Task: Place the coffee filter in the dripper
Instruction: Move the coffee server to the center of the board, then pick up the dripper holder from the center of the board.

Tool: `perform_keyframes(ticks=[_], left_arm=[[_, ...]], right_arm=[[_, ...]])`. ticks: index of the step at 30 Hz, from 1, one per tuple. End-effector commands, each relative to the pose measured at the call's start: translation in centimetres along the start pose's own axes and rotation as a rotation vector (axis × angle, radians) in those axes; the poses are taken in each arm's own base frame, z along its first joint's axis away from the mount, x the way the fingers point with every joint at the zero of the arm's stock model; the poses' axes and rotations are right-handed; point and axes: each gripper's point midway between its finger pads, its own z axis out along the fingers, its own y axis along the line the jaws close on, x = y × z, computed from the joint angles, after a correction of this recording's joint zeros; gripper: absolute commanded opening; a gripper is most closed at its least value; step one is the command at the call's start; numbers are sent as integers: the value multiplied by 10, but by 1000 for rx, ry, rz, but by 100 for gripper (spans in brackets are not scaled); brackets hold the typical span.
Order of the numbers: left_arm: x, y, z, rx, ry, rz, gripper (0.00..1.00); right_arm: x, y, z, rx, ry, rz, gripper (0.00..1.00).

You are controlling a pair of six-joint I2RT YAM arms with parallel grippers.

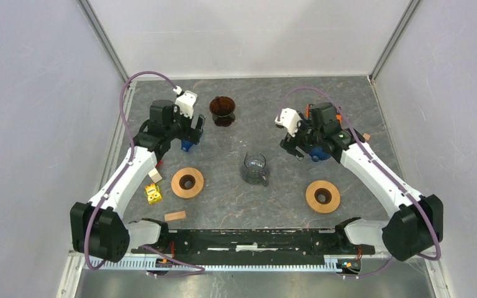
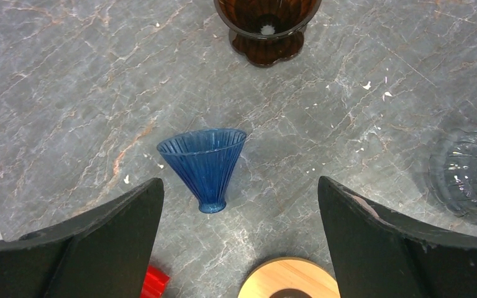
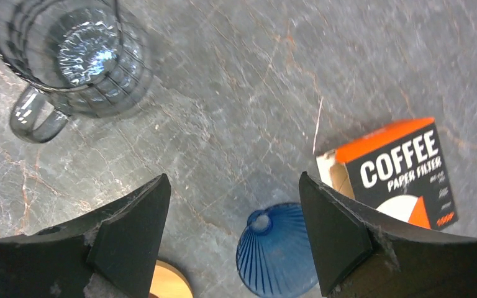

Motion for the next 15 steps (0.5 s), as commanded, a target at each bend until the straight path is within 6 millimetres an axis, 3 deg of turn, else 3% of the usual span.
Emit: perform_keyframes(ticks=[1,7,15], left_arm=[[-18,-5,3,56,-3,27,100],[-26,-12,-1,76,-64,-37,100],[-18,-21,-9,108,-61,-51,100]], right_arm=[[11,-20,-12,96,-55,115,82],[32,-54,-25,233,-96,245,83],[20,-92,-30,321,-141,279,84]])
